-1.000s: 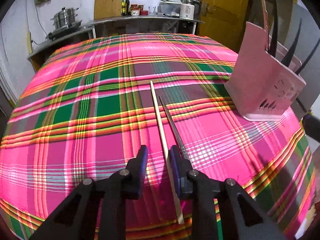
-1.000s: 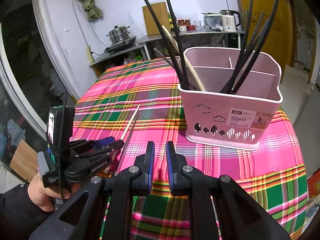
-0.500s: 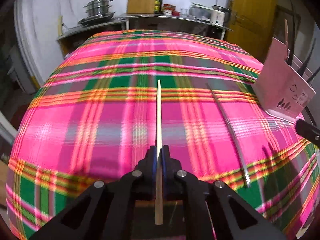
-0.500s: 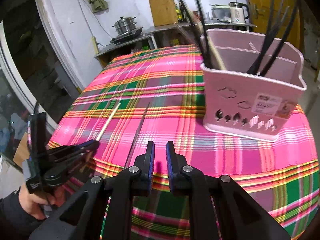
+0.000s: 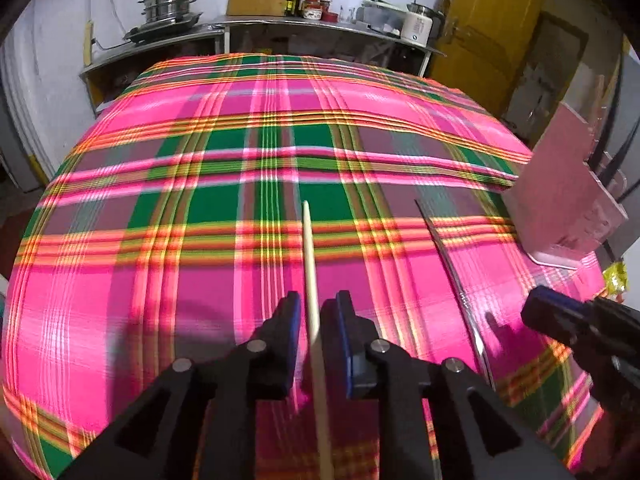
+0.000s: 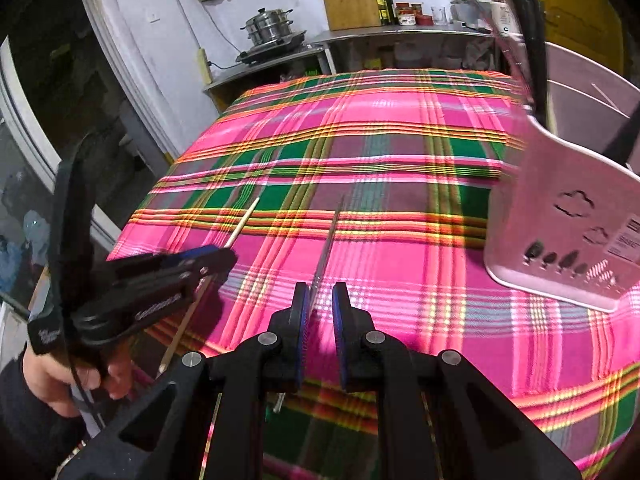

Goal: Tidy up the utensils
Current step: 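Grasp the light wooden chopstick with the left tool while the right tool grasps the metal chopstick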

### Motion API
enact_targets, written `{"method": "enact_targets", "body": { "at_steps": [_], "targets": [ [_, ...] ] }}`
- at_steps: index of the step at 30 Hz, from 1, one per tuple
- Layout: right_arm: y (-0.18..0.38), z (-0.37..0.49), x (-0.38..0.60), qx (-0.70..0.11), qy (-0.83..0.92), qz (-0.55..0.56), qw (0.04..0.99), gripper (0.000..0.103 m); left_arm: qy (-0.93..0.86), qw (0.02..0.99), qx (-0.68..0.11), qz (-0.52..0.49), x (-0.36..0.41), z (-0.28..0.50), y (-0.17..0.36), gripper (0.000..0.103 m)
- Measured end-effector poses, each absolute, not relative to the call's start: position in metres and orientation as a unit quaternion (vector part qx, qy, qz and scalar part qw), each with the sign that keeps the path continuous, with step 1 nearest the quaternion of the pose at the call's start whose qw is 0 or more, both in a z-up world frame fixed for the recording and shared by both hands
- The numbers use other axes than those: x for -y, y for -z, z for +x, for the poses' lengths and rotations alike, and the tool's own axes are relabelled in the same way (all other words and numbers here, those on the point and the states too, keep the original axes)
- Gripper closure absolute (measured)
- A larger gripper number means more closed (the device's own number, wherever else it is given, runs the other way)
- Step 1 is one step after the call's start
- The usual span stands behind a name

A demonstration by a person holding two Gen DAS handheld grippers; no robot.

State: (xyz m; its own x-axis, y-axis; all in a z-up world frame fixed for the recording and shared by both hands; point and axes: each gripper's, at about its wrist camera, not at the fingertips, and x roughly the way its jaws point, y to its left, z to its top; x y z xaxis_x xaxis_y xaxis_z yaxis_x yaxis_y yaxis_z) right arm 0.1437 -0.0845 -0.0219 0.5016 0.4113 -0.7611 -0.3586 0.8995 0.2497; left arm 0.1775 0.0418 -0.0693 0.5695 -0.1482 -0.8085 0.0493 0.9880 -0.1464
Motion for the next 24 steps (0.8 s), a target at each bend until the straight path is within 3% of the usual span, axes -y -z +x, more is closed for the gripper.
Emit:
{"method": "enact_targets", "body": {
  "at_steps": [10, 16, 24],
  "targets": [
    [0.033, 0.161, 0.069, -0.461, -0.221, 0.018, 0.859, 0.091, 0.077, 0.884, -0.46, -0.029, -0.04, 0.211, 0.067, 0.085],
    [0.039, 0.173, 0.056, -0.469, -0.222, 0.008, 0.855, 0.091, 0.077, 0.883, -0.462, -0.031, -0.046, 0.218, 0.067, 0.096],
    [0.044, 0.185, 0.043, -0.475, -0.201, -0.014, 0.856, 0.091, 0.081, 0.881, -0.464, -0.04, -0.051, 0.222, 0.066, 0.097]
  ]
}}
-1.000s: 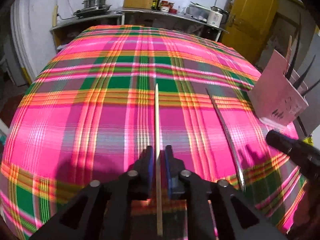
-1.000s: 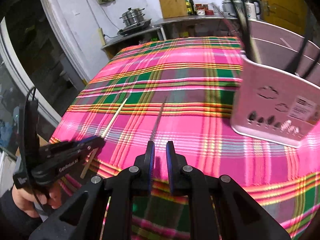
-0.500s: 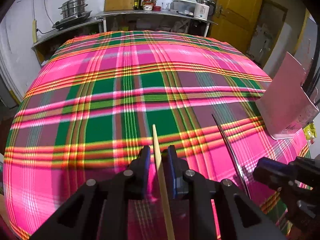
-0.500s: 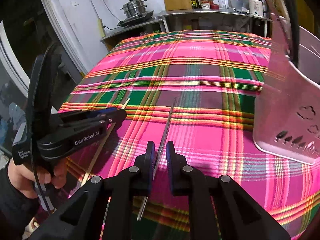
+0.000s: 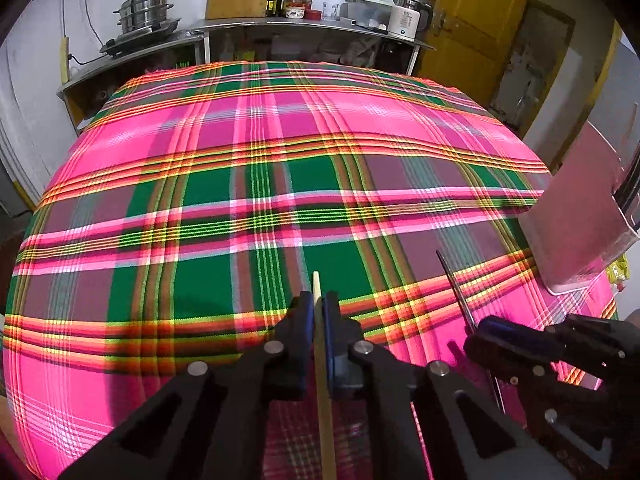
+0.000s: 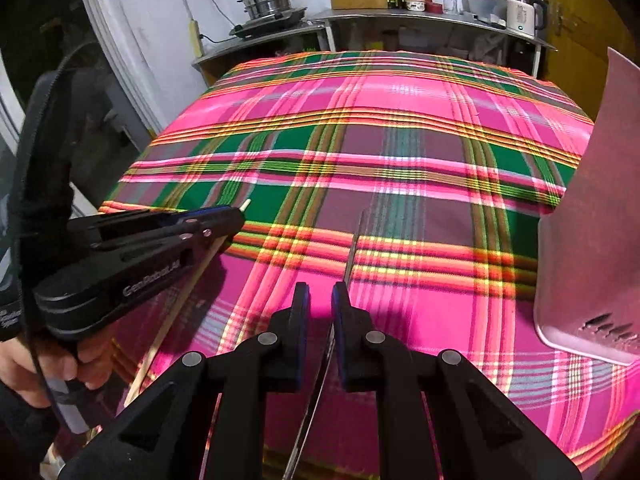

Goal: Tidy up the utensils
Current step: 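Grasp the light wooden chopstick with the left tool while the right tool grasps the metal chopstick, then lift both chopsticks upright and carry them over the pink holder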

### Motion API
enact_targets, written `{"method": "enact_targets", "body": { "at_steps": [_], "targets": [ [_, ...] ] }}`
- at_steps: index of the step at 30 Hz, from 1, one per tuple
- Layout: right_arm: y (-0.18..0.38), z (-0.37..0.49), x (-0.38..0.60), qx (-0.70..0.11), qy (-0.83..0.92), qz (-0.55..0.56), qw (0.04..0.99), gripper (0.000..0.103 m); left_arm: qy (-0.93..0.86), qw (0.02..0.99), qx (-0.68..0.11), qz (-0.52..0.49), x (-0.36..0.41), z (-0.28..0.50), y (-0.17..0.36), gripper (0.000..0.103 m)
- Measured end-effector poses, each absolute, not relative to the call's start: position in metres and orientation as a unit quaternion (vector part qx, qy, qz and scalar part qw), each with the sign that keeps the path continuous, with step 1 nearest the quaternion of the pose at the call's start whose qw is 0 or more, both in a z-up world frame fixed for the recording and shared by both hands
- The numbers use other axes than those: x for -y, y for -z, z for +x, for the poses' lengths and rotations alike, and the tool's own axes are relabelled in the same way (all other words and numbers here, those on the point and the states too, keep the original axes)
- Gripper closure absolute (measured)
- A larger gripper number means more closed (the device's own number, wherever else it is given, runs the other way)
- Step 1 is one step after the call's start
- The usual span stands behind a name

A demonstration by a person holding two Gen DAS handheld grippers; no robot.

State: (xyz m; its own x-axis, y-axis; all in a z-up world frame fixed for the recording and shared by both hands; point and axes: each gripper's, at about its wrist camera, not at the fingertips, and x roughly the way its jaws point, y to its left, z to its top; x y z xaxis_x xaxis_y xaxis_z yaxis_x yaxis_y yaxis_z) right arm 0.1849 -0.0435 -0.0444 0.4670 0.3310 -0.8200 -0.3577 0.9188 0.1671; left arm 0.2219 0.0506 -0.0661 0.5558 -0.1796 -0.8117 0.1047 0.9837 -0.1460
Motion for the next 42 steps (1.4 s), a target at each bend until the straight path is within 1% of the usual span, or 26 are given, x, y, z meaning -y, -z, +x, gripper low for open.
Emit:
{"method": "enact_targets", "body": {
  "at_steps": [3, 8, 10, 12, 13, 16, 22, 34, 42],
  "targets": [
    [0.048, 0.191, 0.043, -0.489, -0.18, -0.021, 0.853, 0.091, 0.08, 0.881, -0.465, -0.043, -0.053, 0.224, 0.066, 0.097],
    [0.051, 0.193, 0.035, -0.481, -0.182, -0.048, 0.856, 0.091, 0.081, 0.88, -0.466, -0.036, -0.052, 0.226, 0.065, 0.097],
    [0.05, 0.195, 0.034, -0.484, -0.182, -0.043, 0.855, 0.091, 0.081, 0.879, -0.468, -0.036, -0.052, 0.228, 0.065, 0.097],
    [0.05, 0.198, 0.036, -0.488, -0.183, -0.034, 0.853, 0.093, 0.08, 0.878, -0.47, -0.039, -0.053, 0.229, 0.064, 0.097],
    [0.05, 0.198, 0.036, -0.49, -0.184, -0.034, 0.851, 0.096, 0.079, 0.878, -0.469, -0.041, -0.054, 0.23, 0.063, 0.097],
    [0.046, 0.196, 0.038, -0.488, -0.191, -0.026, 0.851, 0.097, 0.08, 0.882, -0.462, -0.039, -0.054, 0.228, 0.056, 0.097],
    [0.022, 0.183, 0.04, -0.461, -0.205, -0.019, 0.863, 0.098, 0.084, 0.894, -0.438, -0.043, -0.059, 0.22, 0.03, 0.098],
    [-0.033, 0.149, 0.065, -0.403, -0.214, 0.012, 0.89, 0.097, 0.103, 0.924, -0.367, -0.04, -0.059, 0.18, -0.05, 0.098],
    [-0.061, 0.127, 0.086, -0.372, -0.21, 0.027, 0.904, 0.097, 0.122, 0.932, -0.339, -0.042, -0.047, 0.154, -0.083, 0.098]
  ]
}}
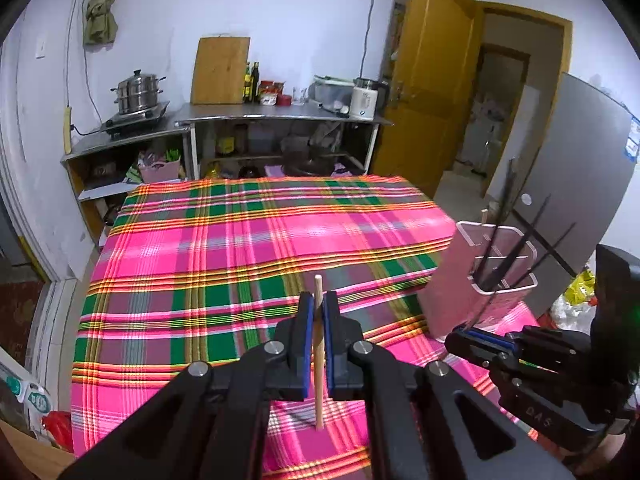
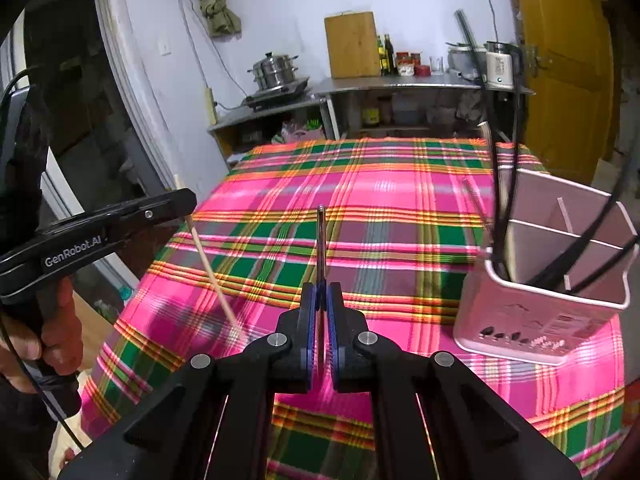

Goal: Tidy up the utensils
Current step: 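Lift both chopsticks upright and carry them over the pink holder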

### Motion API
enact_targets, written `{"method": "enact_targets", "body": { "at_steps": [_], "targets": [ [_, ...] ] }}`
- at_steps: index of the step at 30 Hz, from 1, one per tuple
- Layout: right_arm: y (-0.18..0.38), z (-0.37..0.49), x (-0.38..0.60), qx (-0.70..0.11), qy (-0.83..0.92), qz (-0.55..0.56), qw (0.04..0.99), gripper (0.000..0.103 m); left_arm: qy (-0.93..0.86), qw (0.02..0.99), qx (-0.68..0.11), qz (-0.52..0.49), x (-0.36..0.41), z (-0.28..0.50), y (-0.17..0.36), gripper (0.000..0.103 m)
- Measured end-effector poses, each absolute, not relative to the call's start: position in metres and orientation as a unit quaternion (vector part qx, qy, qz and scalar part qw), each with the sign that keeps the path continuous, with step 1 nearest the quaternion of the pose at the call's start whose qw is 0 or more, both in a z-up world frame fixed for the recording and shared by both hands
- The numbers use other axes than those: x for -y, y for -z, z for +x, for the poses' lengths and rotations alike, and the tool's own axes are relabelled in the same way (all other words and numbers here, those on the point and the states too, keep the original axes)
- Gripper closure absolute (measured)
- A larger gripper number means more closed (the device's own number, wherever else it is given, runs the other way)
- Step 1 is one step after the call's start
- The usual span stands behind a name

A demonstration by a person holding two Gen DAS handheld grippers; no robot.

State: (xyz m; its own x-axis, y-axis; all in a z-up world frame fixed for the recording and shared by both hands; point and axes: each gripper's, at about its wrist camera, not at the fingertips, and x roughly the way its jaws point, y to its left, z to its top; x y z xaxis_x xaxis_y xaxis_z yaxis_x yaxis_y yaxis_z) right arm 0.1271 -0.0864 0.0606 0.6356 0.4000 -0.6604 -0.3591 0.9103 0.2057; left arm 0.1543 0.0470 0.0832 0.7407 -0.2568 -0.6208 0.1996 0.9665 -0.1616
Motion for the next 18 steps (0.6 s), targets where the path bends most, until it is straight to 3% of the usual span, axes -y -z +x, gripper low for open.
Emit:
{"method": "enact_targets", "body": {
  "at_steps": [18],
  "targets": [
    [-0.089, 0.083, 0.16, -0.335, -0.17, 0.071, 0.924, 0.098, 0.199, 0.918, -0.339, -0.056, 0.015, 0.12, -0.105, 0.098]
  ]
}}
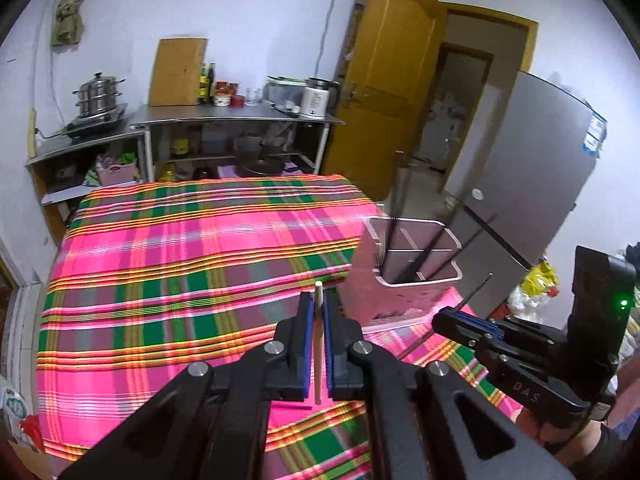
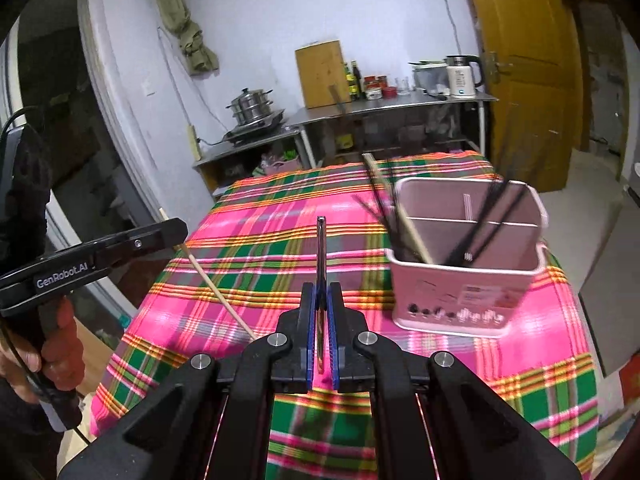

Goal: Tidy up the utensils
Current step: 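Lift both chopsticks upright and carry them over the pink holder, then lower both chopsticks into the pink holder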

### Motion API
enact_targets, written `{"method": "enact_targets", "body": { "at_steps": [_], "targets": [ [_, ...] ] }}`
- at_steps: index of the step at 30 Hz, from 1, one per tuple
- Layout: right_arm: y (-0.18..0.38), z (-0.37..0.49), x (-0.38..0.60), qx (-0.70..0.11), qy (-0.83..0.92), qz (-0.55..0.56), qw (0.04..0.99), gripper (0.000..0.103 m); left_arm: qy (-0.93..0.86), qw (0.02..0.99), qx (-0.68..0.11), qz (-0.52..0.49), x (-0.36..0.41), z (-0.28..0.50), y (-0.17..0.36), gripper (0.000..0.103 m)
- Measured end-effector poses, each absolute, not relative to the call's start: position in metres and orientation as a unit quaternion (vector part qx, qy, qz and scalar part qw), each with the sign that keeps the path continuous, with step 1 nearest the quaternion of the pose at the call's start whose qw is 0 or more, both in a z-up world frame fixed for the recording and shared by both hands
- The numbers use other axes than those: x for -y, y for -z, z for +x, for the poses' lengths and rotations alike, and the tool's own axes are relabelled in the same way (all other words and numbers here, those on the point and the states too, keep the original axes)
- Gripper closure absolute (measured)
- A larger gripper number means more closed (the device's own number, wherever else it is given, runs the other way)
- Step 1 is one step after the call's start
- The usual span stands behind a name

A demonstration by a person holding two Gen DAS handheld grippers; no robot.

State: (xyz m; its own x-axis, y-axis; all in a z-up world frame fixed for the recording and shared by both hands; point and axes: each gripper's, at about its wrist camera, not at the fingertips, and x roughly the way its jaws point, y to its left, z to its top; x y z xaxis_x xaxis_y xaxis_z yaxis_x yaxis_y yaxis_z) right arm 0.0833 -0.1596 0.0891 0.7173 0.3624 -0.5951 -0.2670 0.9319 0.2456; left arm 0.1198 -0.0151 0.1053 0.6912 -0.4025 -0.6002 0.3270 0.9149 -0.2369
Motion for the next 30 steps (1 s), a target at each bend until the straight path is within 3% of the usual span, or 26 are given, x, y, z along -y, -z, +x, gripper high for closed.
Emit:
{"method": "enact_targets", "body": {
  "at_steps": [19, 30],
  "targets": [
    [-0.148, 0.098, 0.239, -0.258, -0.102, 0.1, 0.955, 0.098, 0.269, 0.916, -0.293, -0.058, 0.103, 0.169, -0.17, 0.098],
    [-0.152, 0.127, 0.245, -0.245, -0.088, 0.097, 0.961, 0.098, 0.264, 0.919, -0.29, -0.045, 0.124, 0.204, -0.173, 0.098]
  ]
}}
